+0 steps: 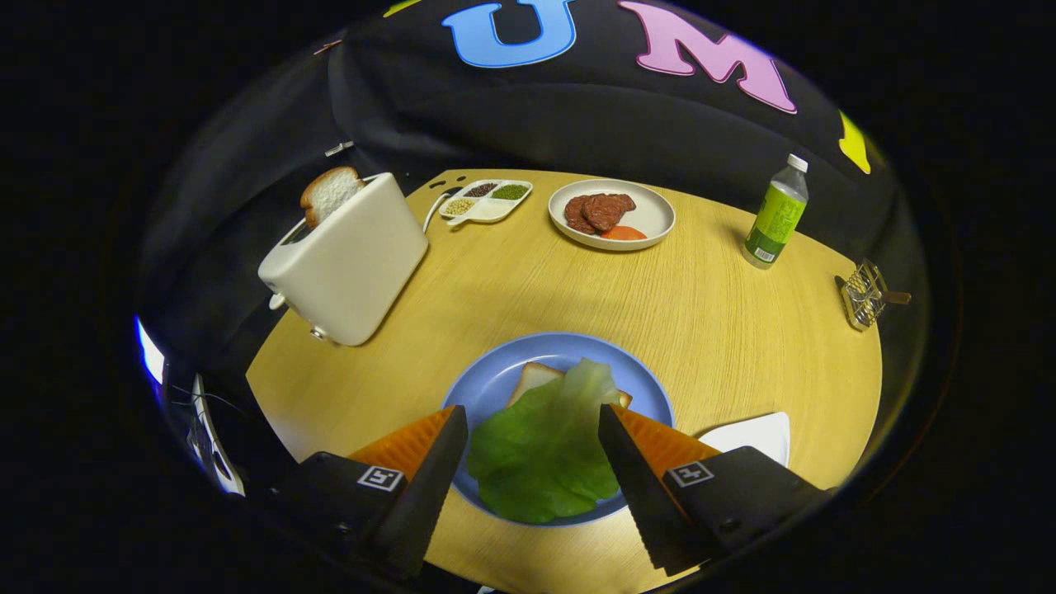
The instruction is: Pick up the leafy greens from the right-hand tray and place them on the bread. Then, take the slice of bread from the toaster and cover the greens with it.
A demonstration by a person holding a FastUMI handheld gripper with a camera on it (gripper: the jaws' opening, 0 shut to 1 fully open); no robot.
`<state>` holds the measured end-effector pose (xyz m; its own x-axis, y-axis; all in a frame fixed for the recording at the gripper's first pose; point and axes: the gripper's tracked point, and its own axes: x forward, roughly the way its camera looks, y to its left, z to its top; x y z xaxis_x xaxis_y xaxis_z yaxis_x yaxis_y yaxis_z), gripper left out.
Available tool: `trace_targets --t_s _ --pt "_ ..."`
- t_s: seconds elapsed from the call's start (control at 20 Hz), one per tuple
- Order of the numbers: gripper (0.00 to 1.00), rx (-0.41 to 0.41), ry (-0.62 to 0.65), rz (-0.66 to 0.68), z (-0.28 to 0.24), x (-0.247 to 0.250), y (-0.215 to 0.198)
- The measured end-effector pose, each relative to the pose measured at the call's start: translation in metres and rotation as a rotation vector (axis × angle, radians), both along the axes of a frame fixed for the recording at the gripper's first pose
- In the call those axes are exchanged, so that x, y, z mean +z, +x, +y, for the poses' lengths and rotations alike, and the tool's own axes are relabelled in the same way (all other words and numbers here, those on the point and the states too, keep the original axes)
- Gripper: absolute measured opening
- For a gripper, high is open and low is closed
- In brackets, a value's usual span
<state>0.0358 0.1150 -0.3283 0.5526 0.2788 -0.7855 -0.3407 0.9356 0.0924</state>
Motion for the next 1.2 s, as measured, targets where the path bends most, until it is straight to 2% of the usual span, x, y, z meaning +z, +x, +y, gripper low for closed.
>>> trace_targets --t_s 0.3,0.6,0.95,1.2 --pt "0.99 -0.004 0.046 -0.090 0.012 0.045 0.009" --pt "0.99 0.049 0.071 -0.222 0.043 0.110 0.027" --pt "0.99 0.111 0.137 -0.323 0.113 0.166 0.057" --pt "0.99 0.175 0.141 -0.351 0.170 0.178 0.071"
